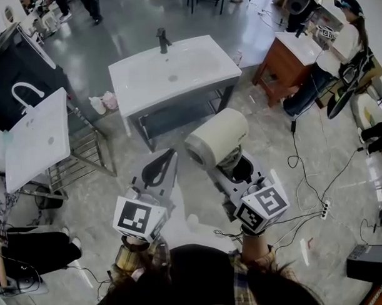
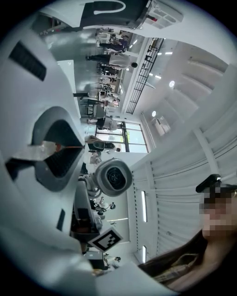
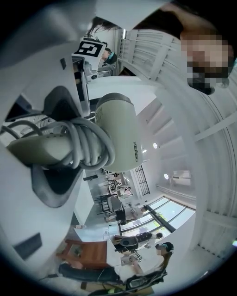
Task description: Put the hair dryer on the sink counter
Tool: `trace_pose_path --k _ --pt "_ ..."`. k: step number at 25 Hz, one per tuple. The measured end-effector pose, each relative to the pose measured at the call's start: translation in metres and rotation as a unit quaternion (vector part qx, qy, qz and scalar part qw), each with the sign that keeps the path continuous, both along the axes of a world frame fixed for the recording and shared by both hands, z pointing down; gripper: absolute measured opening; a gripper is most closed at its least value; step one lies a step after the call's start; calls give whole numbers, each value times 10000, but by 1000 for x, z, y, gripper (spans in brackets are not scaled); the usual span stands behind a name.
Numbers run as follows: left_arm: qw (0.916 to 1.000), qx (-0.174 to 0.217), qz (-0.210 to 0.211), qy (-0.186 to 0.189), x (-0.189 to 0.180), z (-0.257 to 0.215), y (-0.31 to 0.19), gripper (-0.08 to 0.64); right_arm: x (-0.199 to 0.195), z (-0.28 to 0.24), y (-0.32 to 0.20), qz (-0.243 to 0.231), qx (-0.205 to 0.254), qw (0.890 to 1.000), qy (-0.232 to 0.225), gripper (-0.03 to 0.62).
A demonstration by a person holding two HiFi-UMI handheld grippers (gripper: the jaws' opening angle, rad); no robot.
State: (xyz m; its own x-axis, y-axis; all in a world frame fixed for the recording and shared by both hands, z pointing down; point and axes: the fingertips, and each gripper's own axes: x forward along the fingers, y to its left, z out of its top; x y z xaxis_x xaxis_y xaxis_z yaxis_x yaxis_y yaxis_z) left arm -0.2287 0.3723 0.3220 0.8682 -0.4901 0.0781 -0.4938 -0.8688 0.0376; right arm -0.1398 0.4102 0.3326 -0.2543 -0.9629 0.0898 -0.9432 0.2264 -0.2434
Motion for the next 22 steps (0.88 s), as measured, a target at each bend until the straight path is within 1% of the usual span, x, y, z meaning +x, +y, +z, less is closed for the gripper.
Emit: trace_pose_path --k 4,14,22 --pt "10000 37 15 65 9 -4 -39 24 6 1 -35 1 -36 10000 -6 284" --pt "9994 168 158 266 42 -24 -177 24 37 -14 -165 159 4 9991 384 284" --pt "9988 230 341 272 55 -25 -261 25 57 -13 -242 460 -13 9983 367 284"
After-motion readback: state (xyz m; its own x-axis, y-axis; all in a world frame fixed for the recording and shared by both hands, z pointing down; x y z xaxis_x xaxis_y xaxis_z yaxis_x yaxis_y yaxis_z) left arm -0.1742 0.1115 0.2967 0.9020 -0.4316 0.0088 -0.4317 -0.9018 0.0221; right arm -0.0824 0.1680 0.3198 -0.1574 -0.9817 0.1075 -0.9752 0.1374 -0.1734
